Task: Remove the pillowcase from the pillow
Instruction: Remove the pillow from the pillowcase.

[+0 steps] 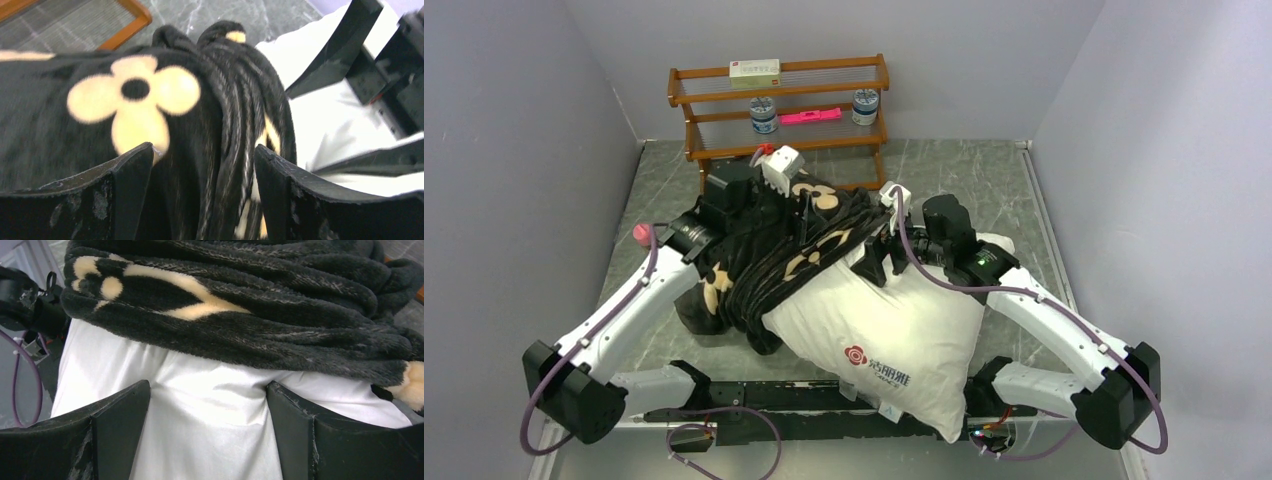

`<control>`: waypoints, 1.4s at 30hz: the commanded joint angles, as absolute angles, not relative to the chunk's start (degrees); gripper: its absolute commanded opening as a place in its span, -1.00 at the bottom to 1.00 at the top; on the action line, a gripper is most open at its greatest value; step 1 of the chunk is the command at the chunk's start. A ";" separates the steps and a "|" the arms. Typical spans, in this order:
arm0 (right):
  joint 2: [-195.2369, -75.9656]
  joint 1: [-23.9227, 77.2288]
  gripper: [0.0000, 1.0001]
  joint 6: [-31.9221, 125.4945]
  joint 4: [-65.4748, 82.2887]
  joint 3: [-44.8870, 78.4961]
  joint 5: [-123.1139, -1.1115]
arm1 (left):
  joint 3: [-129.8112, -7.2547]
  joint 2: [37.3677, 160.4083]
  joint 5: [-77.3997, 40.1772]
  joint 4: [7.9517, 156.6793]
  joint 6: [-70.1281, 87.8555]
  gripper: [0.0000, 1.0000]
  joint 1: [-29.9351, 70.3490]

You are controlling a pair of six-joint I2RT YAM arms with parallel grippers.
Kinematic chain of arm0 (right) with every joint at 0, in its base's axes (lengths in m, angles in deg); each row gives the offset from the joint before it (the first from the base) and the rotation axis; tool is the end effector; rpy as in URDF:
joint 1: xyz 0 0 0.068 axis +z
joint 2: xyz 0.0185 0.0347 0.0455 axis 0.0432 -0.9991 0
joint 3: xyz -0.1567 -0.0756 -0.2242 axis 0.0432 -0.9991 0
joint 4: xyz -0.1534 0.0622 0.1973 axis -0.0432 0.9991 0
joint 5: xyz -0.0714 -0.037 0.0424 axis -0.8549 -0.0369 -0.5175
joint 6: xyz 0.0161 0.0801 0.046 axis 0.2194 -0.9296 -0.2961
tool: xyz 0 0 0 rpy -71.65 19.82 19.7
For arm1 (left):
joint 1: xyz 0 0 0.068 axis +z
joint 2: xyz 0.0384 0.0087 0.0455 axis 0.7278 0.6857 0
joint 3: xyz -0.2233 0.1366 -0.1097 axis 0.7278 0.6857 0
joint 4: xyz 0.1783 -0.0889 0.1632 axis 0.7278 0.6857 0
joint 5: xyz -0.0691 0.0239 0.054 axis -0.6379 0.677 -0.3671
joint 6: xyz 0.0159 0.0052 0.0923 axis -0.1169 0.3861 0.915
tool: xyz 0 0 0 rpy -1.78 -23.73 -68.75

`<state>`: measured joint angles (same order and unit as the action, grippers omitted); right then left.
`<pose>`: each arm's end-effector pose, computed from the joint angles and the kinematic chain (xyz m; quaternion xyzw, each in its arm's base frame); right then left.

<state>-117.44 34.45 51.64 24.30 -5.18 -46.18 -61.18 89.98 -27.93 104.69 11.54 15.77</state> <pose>0.2023 0.1943 0.3132 -0.3527 0.7581 0.3364 0.4333 0.2408 -0.1742 0.3611 0.2404 0.7876 -0.3074 0.4768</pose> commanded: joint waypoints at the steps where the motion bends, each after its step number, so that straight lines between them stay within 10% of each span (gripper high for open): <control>1: -116.53 38.20 0.75 52.54 26.11 -5.74 -40.59 | -67.40 93.93 -33.11 100.63 9.96 0.55 14.94; 16: -113.52 40.41 0.75 55.11 26.14 -6.36 -41.63 | -82.21 112.86 -18.30 113.47 15.51 0.50 6.82; 28: -110.68 40.39 0.82 56.35 33.61 -2.86 -54.59 | -73.69 107.12 -17.73 110.34 19.73 -0.89 6.81; 42: -112.40 36.18 1.00 54.48 41.33 8.75 -61.23 | -58.08 87.12 -15.68 97.40 26.79 -0.90 6.82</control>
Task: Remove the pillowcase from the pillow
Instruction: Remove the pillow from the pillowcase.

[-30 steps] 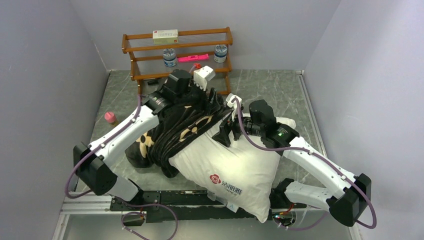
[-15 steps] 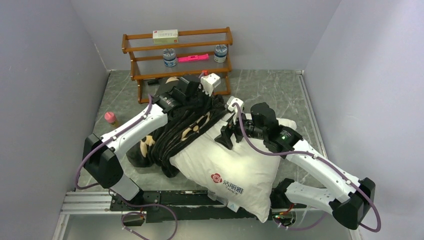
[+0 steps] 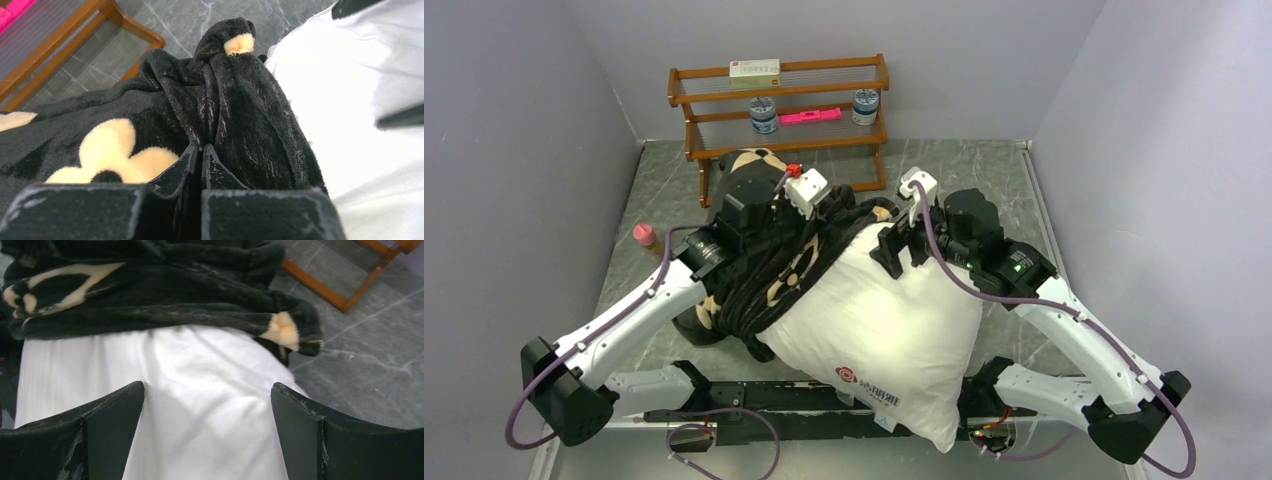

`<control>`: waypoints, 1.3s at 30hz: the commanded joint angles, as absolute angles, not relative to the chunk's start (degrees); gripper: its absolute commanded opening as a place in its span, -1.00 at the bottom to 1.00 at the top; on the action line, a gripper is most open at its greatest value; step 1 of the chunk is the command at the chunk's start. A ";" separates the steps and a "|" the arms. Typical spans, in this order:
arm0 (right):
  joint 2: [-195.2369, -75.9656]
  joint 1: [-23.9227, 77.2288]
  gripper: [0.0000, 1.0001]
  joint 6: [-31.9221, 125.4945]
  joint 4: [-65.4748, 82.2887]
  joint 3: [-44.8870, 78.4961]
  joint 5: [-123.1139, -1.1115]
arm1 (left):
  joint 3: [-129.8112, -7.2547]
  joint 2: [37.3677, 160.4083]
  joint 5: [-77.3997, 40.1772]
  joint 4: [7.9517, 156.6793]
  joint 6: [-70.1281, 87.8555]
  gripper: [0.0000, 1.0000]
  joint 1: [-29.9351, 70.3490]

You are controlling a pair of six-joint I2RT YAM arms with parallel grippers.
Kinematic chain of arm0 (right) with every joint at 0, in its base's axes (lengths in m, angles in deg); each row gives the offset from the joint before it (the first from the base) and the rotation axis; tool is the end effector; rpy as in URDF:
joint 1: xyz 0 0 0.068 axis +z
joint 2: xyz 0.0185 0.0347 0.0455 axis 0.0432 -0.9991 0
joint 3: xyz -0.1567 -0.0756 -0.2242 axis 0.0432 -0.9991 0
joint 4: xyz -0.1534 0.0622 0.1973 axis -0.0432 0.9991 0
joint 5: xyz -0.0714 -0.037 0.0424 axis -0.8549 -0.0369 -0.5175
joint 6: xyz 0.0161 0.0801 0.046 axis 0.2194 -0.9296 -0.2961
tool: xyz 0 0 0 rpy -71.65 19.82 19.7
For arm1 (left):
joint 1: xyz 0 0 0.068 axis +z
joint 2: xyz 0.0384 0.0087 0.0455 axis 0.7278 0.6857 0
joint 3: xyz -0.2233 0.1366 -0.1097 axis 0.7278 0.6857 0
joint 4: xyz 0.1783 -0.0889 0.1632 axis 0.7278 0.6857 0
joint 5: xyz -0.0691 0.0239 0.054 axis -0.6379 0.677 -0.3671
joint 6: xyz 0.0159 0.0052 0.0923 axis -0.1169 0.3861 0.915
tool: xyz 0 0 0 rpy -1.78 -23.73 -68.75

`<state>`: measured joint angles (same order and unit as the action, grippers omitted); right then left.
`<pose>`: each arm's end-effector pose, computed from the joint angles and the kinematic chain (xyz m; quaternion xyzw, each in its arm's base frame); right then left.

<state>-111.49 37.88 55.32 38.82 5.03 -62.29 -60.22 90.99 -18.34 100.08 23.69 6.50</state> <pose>0.1802 0.1676 0.3683 -0.3337 0.7689 0.2311 0.4941 0.2274 -0.2077 0.3602 0.3386 0.7410 -0.2368 0.5293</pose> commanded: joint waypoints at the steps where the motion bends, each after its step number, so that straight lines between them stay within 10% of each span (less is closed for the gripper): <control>1: -113.31 35.88 1.00 54.44 41.64 8.90 -58.77 | -57.49 86.31 -15.63 96.82 26.97 -0.90 6.81; 12: -122.13 35.58 0.77 56.14 45.65 8.52 -44.82 | -54.61 82.14 -11.69 93.98 27.28 -0.90 7.11; 23: -122.67 35.49 -1.00 60.00 49.32 15.55 -50.24 | -62.92 84.69 0.07 97.48 23.32 -0.90 12.56; 39: -113.61 32.42 -1.00 63.21 42.35 19.55 -67.48 | -69.95 84.44 24.19 102.90 24.47 -0.90 14.34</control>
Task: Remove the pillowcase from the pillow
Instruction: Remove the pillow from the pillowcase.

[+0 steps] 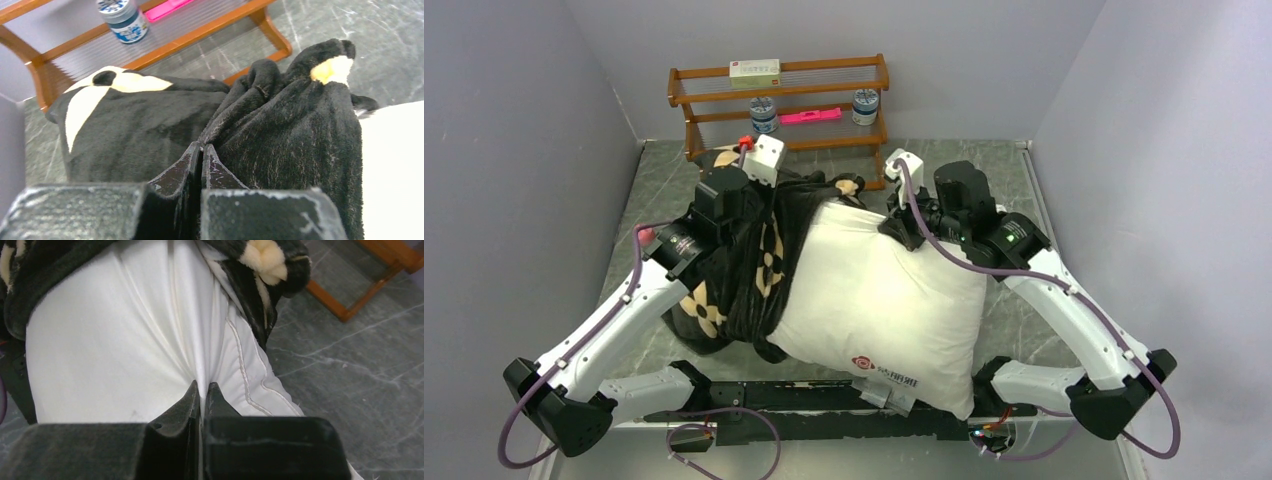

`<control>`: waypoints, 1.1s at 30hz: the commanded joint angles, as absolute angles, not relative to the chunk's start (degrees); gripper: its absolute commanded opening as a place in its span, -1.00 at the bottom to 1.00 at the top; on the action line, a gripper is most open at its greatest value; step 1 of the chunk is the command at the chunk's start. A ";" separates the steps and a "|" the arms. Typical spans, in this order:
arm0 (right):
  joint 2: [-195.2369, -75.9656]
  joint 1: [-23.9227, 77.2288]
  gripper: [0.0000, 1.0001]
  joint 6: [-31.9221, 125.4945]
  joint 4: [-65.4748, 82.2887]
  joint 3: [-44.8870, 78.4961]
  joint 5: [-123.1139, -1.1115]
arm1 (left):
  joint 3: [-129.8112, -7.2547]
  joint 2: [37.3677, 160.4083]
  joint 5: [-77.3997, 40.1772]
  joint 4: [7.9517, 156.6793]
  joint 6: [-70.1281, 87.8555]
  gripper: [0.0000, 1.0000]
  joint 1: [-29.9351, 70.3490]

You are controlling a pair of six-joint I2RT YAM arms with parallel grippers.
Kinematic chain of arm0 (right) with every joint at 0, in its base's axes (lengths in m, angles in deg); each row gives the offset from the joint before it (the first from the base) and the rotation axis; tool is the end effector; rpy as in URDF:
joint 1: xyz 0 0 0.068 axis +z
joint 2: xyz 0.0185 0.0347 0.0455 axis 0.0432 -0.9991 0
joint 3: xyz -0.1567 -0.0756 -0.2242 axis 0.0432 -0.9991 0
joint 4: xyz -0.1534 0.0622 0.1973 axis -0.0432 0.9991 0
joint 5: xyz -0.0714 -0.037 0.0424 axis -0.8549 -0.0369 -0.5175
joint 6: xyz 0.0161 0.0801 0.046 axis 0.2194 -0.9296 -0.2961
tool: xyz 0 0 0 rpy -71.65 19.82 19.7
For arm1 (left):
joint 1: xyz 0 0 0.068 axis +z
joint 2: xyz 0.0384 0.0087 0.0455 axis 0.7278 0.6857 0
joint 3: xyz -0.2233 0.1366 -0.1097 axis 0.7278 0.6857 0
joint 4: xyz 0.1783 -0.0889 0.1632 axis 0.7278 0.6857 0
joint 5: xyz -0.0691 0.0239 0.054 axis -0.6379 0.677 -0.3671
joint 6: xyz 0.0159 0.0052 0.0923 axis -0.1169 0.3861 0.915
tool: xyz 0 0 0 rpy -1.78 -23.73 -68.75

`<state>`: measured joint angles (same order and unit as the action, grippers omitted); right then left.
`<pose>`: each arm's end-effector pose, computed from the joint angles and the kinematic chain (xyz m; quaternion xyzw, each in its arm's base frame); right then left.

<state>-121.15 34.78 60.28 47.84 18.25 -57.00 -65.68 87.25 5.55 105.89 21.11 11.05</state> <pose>0.2058 0.1800 0.3917 -0.3731 0.7755 0.2244 0.4571 0.2423 -0.1454 0.4008 0.1672 0.7771 -0.0740 0.6022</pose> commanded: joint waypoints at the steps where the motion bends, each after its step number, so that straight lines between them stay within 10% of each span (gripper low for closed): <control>1: -112.84 32.28 -1.00 63.38 41.52 18.83 -68.01 | -69.89 84.24 25.81 103.09 24.76 -0.90 14.45; 18: -104.37 31.92 -1.00 65.56 34.31 6.07 -63.14 | -58.66 79.68 22.91 104.37 20.81 -0.90 17.00; 26: -105.36 31.98 -1.00 68.53 33.67 5.65 -55.01 | -69.32 79.94 0.84 103.81 17.70 0.04 17.00; 33: -105.31 32.07 -1.00 71.68 33.98 6.73 -51.62 | -80.94 88.47 -16.64 107.23 13.27 0.35 17.02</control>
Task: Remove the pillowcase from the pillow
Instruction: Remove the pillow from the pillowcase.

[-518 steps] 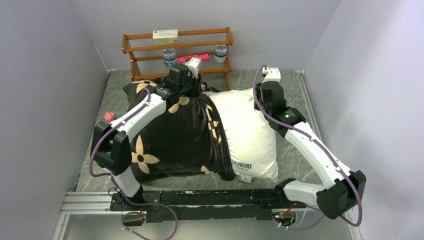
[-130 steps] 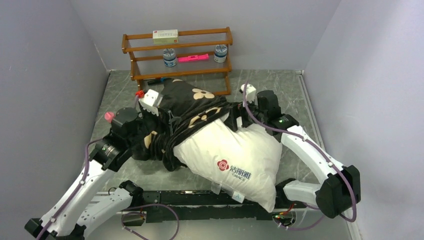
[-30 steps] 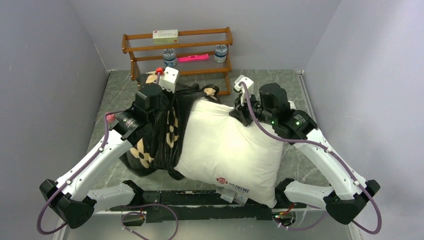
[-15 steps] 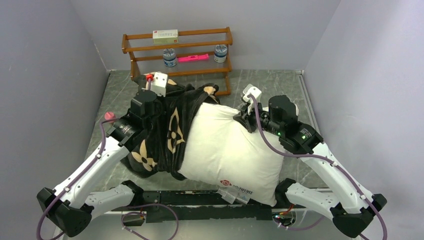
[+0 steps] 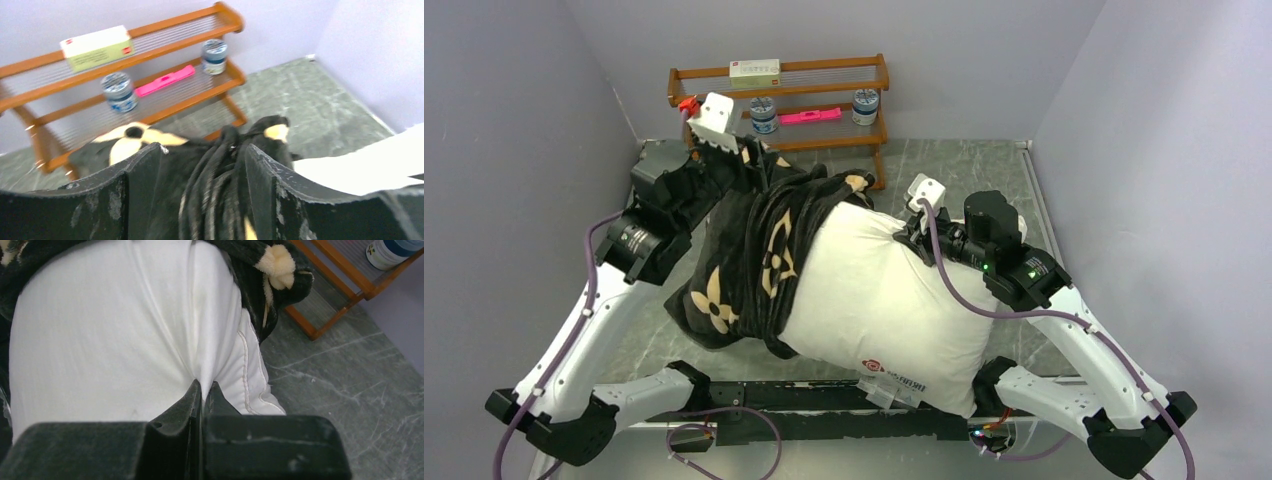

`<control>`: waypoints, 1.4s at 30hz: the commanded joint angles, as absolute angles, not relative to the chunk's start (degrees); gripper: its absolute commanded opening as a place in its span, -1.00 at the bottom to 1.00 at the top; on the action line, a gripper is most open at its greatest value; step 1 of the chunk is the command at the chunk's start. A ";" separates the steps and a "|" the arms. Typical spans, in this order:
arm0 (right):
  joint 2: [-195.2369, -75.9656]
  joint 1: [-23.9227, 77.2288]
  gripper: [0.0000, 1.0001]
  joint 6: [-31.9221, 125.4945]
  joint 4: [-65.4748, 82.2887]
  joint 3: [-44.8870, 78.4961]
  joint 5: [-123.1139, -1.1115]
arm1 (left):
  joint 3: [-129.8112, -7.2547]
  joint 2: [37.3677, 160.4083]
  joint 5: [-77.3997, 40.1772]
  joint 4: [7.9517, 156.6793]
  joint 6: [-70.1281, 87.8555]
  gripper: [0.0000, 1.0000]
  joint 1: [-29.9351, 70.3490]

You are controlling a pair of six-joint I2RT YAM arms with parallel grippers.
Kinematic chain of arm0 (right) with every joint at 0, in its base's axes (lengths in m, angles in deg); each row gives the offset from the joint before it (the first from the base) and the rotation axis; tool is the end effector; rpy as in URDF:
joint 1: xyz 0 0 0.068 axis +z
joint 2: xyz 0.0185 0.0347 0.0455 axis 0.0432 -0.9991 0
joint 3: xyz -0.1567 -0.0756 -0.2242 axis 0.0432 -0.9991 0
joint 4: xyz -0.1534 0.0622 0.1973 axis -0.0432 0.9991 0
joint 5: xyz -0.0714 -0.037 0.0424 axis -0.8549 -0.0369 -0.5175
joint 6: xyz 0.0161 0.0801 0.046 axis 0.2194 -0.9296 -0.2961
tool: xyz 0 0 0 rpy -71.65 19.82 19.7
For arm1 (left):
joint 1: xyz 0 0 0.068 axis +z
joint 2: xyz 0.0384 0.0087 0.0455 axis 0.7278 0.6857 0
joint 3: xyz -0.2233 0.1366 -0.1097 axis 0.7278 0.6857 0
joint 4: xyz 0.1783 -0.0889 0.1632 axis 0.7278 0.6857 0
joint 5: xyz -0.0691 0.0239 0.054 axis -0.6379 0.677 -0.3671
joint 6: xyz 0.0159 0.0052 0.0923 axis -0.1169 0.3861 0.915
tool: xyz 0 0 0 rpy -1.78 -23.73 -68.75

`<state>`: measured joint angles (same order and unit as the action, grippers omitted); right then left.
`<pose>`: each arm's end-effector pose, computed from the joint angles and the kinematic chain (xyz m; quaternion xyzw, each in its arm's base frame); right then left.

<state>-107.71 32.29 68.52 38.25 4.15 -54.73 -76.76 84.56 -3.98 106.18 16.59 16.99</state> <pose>0.1746 0.1479 0.3791 -0.4100 0.7086 0.2031 0.5371 0.2236 -0.1169 0.4840 0.1238 0.7112 -0.1611 0.6730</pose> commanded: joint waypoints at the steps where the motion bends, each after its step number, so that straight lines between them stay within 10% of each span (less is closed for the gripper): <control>1: -105.39 32.08 -1.00 72.03 34.12 7.07 -51.30 | -82.10 90.33 -17.73 107.56 12.98 0.37 17.00; 11: -107.05 32.58 -1.00 74.34 36.24 9.89 -49.44 | -90.00 101.98 -24.09 112.27 13.97 0.45 15.53; 33: -107.07 33.06 -1.00 75.16 36.95 9.90 -49.38 | -101.18 122.05 2.10 129.48 25.66 0.50 5.58; 37: -106.44 33.10 -1.00 75.12 37.54 9.97 -52.52 | -100.21 122.53 11.59 130.75 27.08 0.28 5.64; 42: -106.04 33.03 -1.00 73.68 39.01 10.25 -59.57 | -98.01 119.39 18.84 128.91 28.16 -0.45 7.24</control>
